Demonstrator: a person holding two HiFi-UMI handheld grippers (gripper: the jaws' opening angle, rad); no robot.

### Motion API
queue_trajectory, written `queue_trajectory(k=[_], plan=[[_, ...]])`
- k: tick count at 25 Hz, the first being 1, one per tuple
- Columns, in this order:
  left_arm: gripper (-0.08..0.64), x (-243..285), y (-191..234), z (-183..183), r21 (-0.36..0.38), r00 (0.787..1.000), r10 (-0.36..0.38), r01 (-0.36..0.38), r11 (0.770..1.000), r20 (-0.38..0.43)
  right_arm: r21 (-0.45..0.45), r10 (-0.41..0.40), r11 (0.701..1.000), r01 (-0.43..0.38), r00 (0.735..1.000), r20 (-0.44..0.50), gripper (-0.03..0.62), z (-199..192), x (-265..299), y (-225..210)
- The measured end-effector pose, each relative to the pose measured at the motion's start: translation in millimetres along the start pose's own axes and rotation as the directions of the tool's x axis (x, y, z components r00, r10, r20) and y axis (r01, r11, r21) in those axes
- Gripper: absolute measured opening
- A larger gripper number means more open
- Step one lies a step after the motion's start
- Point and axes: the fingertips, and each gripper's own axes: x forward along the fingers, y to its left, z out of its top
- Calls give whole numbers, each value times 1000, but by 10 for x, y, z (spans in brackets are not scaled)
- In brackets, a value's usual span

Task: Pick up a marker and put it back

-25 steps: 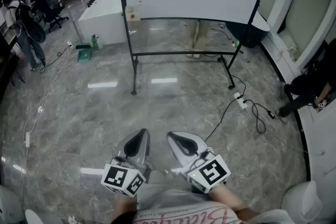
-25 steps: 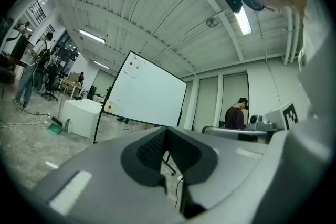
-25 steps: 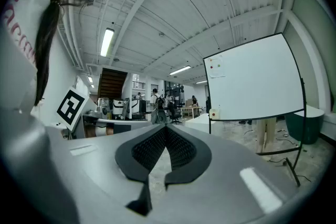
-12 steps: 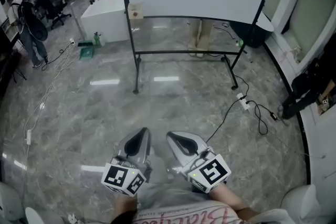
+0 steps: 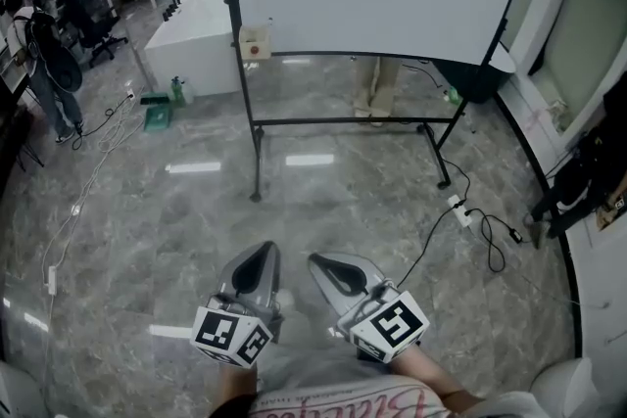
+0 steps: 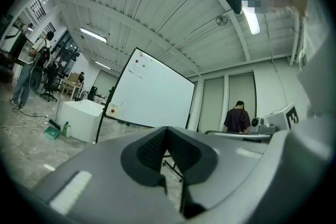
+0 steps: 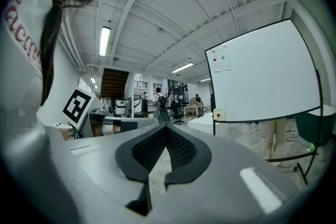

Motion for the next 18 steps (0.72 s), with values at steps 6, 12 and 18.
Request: queue_trajectory(k=[6,12,18], plan=[[0,584,499,300,18,999,-43,42,999,14,-8,-33,999,34,999,15,2,200,646,-464],[0,995,967,454,30,997,-83,83,996,6,-4,-58,998,58,997,53,2,355,1250,-751],[0,1245,1304,379,-6,997,-80,80,997,-18,29,-90,996,89,996,17,2,260,1573,-1039]])
